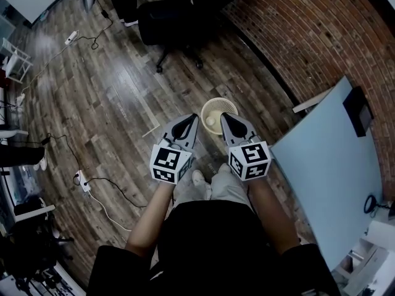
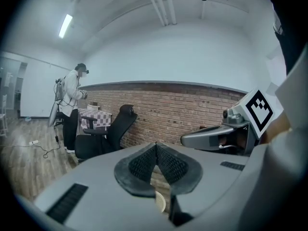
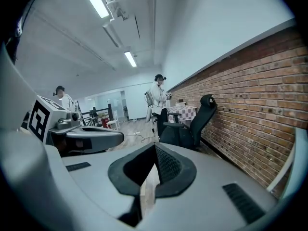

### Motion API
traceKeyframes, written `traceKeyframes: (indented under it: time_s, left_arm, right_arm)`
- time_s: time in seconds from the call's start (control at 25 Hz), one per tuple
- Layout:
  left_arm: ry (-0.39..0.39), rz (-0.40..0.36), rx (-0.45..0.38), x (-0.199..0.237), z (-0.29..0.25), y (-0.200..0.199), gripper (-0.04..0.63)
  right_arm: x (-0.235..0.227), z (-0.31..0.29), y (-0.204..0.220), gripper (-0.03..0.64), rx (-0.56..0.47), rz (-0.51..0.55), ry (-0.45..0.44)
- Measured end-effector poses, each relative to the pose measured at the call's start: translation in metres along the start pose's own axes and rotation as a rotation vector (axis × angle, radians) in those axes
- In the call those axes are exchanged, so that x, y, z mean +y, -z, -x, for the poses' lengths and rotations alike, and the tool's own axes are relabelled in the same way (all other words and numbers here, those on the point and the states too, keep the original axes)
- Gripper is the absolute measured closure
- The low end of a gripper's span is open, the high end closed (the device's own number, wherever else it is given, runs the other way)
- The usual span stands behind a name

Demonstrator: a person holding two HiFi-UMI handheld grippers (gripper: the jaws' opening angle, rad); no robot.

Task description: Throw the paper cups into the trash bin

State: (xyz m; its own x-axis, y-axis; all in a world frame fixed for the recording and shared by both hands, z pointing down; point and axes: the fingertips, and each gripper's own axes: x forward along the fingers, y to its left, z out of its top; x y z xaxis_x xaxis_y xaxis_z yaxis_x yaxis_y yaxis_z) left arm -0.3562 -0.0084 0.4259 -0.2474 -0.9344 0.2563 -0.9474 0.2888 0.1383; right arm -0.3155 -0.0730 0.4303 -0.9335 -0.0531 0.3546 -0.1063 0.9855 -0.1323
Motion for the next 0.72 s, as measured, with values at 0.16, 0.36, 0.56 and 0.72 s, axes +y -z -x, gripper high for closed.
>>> traceKeyframes:
  time_s: [0.16,0.36,0.56,0.72]
  left_arm:
    - [0.015,-0.007,-0.014,-0.005,-0.002,-0.01,0.586]
    - [0.011,-0.016,-0.01,-0.016,-0.001,-0.012,0.586]
    - [0.014,-0.017,-0.012,-0.04,0.006,-0.015,0.586]
    - [0.038,-0.062,-0.008,-0.073,0.011,-0.015,0.586]
  right_arm:
    - [-0.005,0.004,-0.007,0.612,-0.015,-0.001,0.012]
    - [-0.008,0.014,-0.011,0.612,-0.033,-0.005,0.004]
    - [-0.006,0.039,-0.006,0.612,-0.045,-0.016,-0.002]
    - [-0.007,0.067,-0.004,0.612,-0.074,-0.027,0.002]
